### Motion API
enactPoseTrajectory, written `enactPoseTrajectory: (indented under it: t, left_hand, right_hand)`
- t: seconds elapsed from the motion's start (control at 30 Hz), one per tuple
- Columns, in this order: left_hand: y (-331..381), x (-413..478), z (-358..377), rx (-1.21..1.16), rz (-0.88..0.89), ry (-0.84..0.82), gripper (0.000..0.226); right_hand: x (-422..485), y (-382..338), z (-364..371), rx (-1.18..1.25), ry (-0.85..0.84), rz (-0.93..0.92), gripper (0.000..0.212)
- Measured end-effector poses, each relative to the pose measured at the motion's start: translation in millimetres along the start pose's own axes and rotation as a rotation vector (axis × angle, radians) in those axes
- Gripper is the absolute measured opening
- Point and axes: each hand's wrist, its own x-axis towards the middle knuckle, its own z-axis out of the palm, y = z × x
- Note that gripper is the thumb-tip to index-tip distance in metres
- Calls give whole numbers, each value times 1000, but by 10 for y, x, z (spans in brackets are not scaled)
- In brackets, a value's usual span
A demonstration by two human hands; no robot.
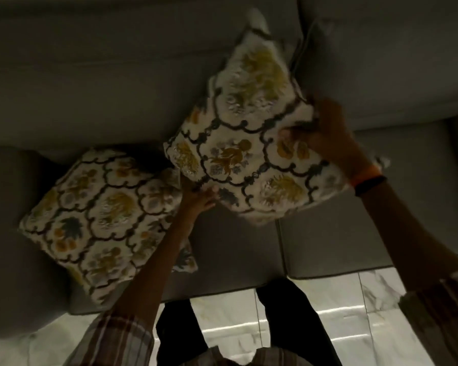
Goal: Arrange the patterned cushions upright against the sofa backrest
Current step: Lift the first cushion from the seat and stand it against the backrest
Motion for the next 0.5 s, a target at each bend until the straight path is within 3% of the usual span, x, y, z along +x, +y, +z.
enactPoseTrajectory:
  t: [0.07, 0.17, 0.27, 0.3, 0.4, 0.5]
  left_hand:
    - [-44, 191, 310, 29, -47, -98, 45]
    - [26, 419, 723, 134, -176, -92, 61]
    - [104, 646, 983, 269, -262, -16, 116]
    - [129, 679, 1044, 306, -237, 14, 121]
    - [274, 775, 1175, 373, 45, 155, 96]
    - [347, 913, 1200, 297, 187, 186, 83]
  right_hand:
    - [217, 138, -8, -138, -118, -124, 67]
    - [474, 351, 125, -392, -256, -325, 53]
    - [573, 713, 328, -525, -319, -393, 47]
    - [605, 866, 355, -533, -302, -370, 48]
    - [628, 1211, 274, -467, -5, -320, 61]
    - [431, 1449, 102, -283, 282, -131, 96]
